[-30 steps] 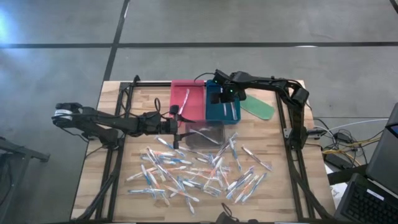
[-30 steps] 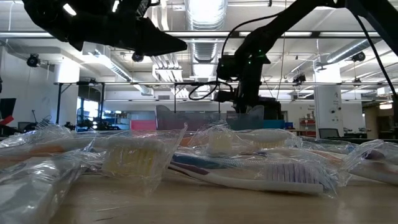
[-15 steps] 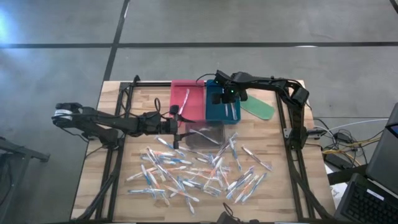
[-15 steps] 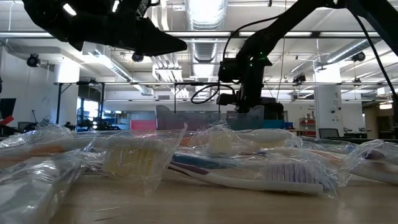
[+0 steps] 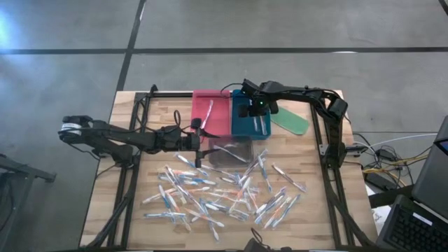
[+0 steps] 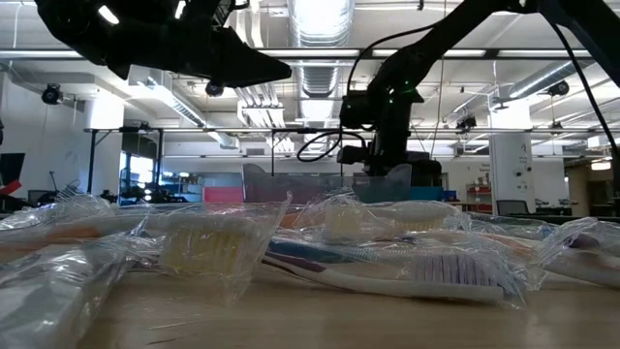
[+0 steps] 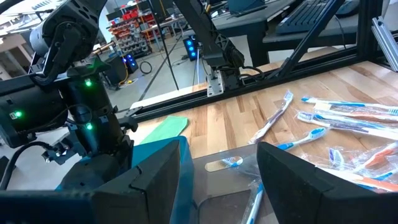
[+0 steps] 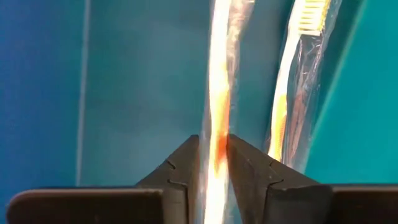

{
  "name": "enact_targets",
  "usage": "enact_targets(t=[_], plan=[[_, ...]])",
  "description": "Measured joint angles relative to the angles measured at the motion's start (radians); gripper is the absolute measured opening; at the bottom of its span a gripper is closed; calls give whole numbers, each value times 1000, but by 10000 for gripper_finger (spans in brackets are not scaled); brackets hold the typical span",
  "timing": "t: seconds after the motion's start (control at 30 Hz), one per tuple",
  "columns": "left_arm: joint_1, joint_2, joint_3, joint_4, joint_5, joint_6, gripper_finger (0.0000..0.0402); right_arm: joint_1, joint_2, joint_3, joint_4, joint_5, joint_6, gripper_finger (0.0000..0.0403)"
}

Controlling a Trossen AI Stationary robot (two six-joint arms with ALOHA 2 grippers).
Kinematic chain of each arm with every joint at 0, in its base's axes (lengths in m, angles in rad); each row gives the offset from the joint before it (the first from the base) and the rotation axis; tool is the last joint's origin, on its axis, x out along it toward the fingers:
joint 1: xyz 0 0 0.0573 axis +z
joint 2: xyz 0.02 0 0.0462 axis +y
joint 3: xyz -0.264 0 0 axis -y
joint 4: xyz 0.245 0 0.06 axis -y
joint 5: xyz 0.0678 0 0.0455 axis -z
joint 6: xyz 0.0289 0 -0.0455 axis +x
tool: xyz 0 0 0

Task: Pick & Place Toothbrushes
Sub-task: Put the orange toothbrush into the blue bin, then put the blue toothbrush into the transparent gray bin

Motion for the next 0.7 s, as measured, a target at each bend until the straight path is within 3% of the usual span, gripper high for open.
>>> enact_targets(t=[0.43, 0.7], plan=[[0, 0, 0, 0, 0, 0, 218, -13, -31, 0, -2, 2, -38, 136], [0, 0, 0, -2, 0, 0, 218, -12, -129, 0, -2, -4, -103, 133]])
